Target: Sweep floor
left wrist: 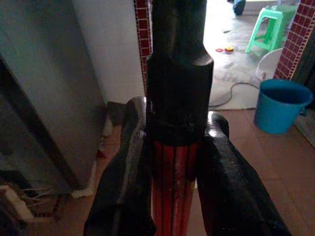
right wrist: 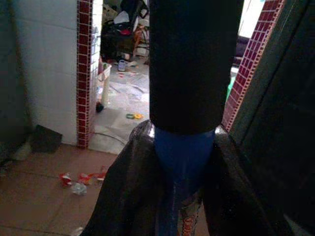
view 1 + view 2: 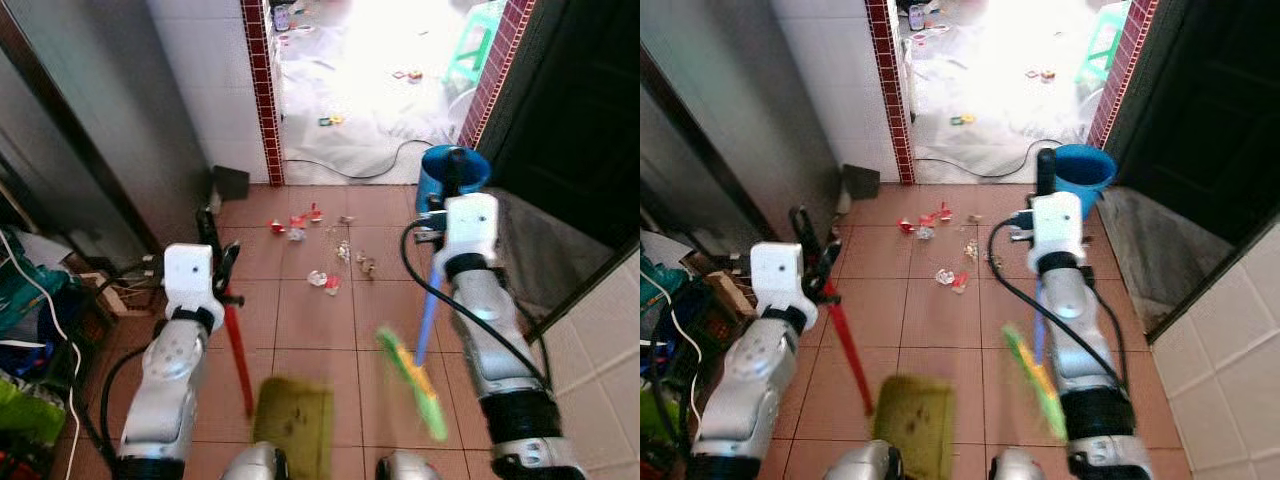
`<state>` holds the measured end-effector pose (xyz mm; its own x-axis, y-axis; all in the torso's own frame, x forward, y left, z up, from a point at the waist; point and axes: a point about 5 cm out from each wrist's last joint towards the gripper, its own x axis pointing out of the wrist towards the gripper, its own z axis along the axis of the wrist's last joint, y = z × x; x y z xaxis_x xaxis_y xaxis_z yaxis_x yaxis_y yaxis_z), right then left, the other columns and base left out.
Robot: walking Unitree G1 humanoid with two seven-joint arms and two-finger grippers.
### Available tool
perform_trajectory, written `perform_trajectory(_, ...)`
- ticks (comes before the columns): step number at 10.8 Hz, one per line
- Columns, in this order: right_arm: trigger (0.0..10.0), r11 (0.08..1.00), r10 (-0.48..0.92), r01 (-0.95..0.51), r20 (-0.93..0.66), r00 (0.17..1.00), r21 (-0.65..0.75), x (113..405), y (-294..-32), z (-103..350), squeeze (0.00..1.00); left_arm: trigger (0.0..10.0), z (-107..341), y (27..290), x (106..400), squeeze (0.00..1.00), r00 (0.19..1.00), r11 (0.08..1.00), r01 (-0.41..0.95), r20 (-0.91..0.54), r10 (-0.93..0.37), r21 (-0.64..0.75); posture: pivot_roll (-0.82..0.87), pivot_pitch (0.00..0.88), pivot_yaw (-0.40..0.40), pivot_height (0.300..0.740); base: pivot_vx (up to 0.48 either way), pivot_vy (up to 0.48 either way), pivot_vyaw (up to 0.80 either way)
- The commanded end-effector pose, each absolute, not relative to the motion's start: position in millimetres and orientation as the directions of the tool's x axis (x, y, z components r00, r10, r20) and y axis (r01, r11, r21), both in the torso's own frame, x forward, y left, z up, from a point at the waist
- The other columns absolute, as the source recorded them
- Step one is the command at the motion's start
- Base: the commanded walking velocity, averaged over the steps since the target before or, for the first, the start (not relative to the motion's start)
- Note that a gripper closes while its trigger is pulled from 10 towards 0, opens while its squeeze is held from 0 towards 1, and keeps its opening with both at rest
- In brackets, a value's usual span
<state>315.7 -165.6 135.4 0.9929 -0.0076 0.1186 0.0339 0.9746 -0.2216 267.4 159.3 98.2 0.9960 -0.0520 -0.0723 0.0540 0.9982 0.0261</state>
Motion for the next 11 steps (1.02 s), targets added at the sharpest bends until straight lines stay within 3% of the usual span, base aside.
perform_trajectory(1, 10.0, 0.973, -0.001, 0.038, 0.160, 0.987, -0.227, 314, -164, 142, 0.00, 10.0, 109, 163, 269, 0.00, 0.997, 0.996, 0.072, -0.010, -0.072, 0.043, -0.09, 0.000, 0.046, 0.740, 0.000, 0.000, 0.00)
perform_trajectory(6, 10.0, 0.976, 0.033, 0.006, 0.177, 0.984, -0.216, 312, -155, 140, 0.00, 10.0, 103, 158, 266, 0.00, 0.997, 0.997, 0.073, -0.012, -0.073, -0.010, -0.08, 0.000, 0.050, 0.740, 0.199, 0.000, 0.00)
perform_trajectory(9, 10.0, 0.968, 0.094, -0.049, 0.173, 0.980, -0.245, 325, -153, 147, 0.00, 10.0, 102, 151, 270, 0.00, 1.000, 1.000, 0.008, 0.008, -0.008, -0.012, -0.04, 0.000, -0.049, 0.740, 0.000, 0.000, 0.00)
perform_trajectory(11, 10.0, 0.966, 0.121, -0.075, 0.177, 0.977, -0.249, 331, -146, 150, 0.00, 10.0, 106, 150, 272, 0.00, 1.000, 1.000, -0.010, 0.027, 0.011, -0.029, -0.03, 0.000, -0.069, 0.740, 0.000, 0.000, 0.00)
